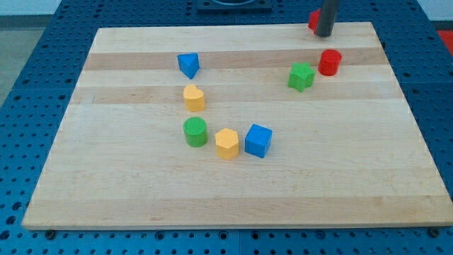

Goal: Move your arm towards the top right of the board

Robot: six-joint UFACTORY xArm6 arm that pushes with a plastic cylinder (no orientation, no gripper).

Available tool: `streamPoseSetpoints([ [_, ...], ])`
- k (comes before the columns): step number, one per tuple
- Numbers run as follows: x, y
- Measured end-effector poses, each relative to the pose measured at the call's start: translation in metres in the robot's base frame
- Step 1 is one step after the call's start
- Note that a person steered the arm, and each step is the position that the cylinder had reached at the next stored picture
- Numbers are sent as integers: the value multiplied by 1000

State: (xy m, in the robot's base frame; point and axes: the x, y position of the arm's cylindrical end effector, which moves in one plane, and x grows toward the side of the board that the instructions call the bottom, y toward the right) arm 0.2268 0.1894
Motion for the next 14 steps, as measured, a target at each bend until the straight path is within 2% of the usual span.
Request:
streamPoseSetpoints([
  [2,73,67],
  [4,77,101],
  [9,81,101],
  [11,71,101],
  [14,-18,72],
])
